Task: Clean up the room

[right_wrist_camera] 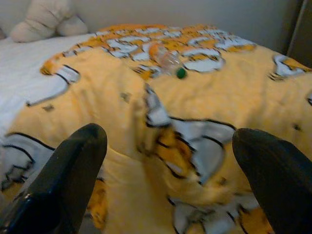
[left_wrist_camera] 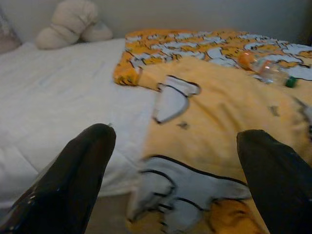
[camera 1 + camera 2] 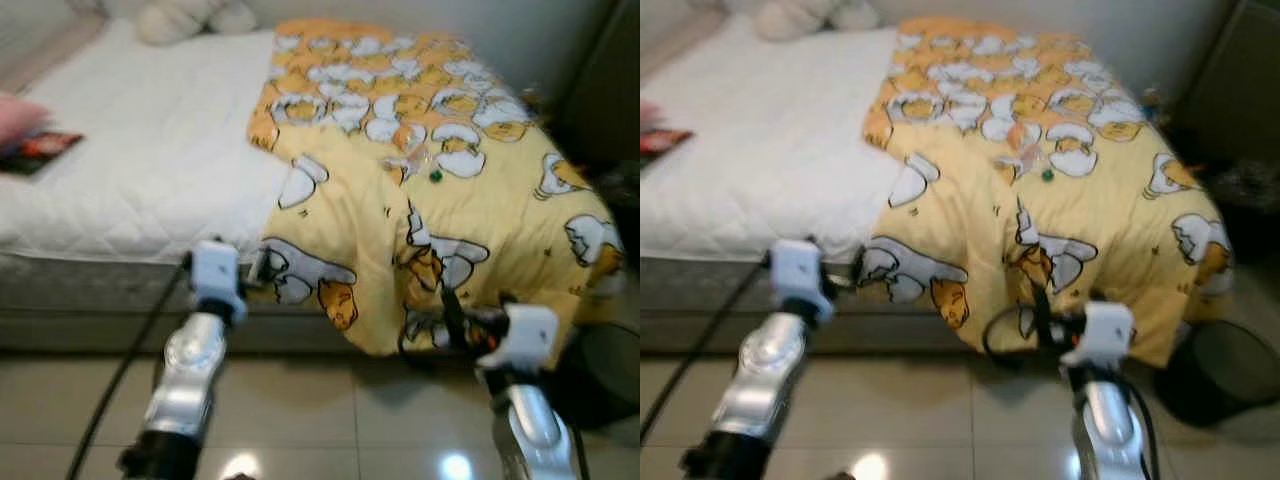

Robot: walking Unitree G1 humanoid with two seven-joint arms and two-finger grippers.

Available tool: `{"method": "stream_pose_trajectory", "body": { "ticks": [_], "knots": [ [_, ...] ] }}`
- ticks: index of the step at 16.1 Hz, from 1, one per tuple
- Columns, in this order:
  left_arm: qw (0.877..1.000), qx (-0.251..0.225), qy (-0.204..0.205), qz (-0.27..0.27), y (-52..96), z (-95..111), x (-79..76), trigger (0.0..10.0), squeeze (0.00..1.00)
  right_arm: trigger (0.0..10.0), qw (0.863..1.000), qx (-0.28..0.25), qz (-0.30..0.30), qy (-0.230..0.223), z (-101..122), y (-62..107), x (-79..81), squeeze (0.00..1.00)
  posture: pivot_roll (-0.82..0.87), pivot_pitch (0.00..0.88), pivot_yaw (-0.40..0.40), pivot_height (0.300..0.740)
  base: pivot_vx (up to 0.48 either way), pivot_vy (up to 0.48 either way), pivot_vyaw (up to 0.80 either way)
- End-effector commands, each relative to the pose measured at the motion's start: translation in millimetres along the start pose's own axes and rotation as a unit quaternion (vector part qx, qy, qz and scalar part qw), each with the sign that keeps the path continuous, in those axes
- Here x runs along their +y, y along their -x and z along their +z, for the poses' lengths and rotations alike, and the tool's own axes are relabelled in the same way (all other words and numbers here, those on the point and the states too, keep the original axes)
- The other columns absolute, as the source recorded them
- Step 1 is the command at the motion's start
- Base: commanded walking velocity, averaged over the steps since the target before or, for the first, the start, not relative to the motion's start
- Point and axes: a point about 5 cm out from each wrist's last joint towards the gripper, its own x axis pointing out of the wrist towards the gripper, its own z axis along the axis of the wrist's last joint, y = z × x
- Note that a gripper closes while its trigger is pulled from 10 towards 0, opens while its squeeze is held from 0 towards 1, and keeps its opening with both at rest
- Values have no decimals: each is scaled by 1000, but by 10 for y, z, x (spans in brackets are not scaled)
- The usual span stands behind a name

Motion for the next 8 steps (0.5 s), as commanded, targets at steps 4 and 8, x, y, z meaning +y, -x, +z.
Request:
{"method": "stream_pose_trajectory", "body": {
  "ticks": [4, 8],
  "knots": [
    [999, -5, 34, 9, -77, 46, -57, 10000, 0, 10000, 1000, -12, 4, -1, 58, -76, 34, 0, -41, 0, 38, 736, 0, -453, 0],
    [999, -2, 54, 6, -234, 150, -135, 10000, 0, 10000, 999, -21, 33, 6, 112, -254, 127, 0, -37, 0, 53, 736, 240, 0, 0]
  ]
}}
